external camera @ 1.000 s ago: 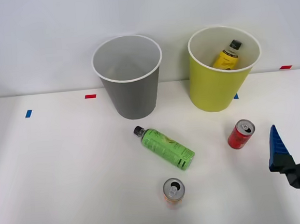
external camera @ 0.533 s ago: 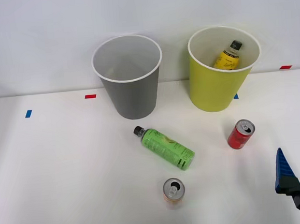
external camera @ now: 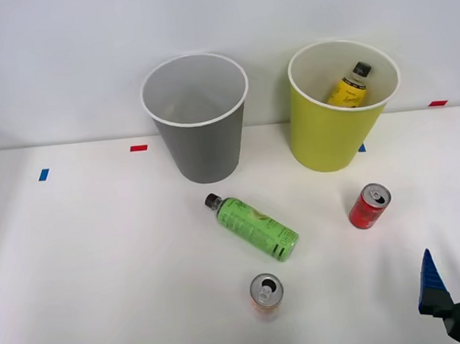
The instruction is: Put cans in the gray bin, plastic bottles in the light green bin
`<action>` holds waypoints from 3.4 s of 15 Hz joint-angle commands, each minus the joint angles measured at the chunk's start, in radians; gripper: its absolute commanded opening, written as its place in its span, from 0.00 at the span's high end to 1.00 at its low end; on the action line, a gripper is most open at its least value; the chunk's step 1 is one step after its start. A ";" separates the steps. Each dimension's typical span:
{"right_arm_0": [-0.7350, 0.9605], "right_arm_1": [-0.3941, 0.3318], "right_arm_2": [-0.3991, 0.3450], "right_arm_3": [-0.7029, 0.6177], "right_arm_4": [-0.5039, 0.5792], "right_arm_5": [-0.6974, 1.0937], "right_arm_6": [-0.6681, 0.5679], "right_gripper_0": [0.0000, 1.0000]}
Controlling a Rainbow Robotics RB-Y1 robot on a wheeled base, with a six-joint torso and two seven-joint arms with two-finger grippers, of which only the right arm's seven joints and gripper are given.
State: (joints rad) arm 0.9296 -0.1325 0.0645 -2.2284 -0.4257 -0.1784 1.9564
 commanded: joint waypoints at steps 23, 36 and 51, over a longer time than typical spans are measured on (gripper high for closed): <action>0.061 -0.139 0.291 0.314 0.259 -0.566 -0.108 0.00; 0.060 -0.134 0.265 0.314 0.286 -0.566 -0.094 0.00; 0.060 -0.134 0.265 0.314 0.286 -0.566 -0.094 0.00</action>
State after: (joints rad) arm 0.9894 -0.2670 0.3299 -1.9144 -0.1397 -0.7442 1.8623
